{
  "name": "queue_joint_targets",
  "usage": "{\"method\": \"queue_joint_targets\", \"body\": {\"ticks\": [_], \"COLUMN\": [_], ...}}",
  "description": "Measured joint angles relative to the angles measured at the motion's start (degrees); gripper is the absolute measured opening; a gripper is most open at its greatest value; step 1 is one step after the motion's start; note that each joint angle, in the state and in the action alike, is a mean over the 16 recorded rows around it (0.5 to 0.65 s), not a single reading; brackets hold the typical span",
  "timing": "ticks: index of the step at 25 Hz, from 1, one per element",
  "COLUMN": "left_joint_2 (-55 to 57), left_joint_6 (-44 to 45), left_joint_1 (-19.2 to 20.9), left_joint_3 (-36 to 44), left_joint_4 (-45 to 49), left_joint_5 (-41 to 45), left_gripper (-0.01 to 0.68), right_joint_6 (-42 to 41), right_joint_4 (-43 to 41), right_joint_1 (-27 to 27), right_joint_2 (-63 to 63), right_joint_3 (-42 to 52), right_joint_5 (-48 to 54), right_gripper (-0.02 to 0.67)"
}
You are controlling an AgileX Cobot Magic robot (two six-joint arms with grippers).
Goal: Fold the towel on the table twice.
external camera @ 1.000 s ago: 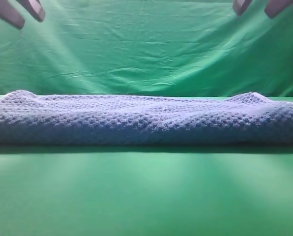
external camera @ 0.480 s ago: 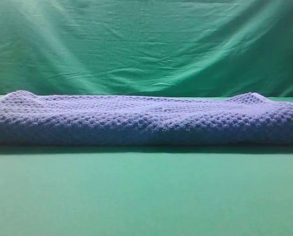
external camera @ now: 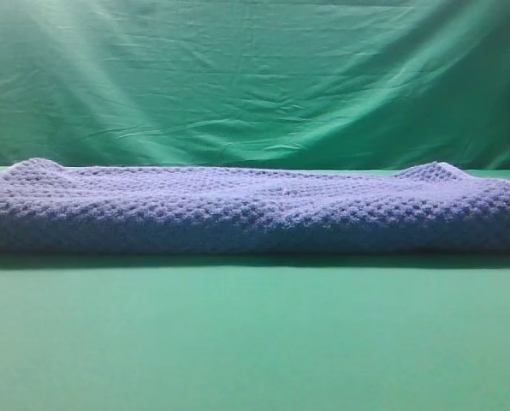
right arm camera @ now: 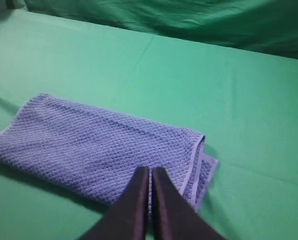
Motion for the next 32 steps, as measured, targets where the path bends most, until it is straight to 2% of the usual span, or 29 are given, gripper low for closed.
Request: {"method": "queue_joint_targets", "body": {"ticks": [6, 17, 24, 32], "left_joint_2": [-11.43, -29.70, -34.62, -35.38], "left_joint_6": [-4.70, -6.16, -6.24, -6.33], "left_joint_1": [0.00, 0.00, 0.00, 0.00], "left_joint_3": [3.56, 13.51, 19.46, 27.20], "left_joint_4": [6.83, 10.54, 10.87, 10.94], "left_joint_5": [2.89, 3.53, 1.16, -5.83], "left_gripper": [0.000, 0.000, 0.000, 0.000], "right_joint_6": [-1.84, -6.97, -7.76, -7.78], "right_joint_4": [0.54, 2.84, 4.10, 5.96], "right_joint_1": [0.00, 0.00, 0.00, 0.00], "right_joint_2": [-7.94, -23.30, -30.34, -33.60], "right_joint_3": [5.18, 16.94, 24.07, 31.86], "right_joint_5": [-0.42, -5.41, -10.61, -18.25], "right_gripper": [0.000, 0.000, 0.000, 0.000]}}
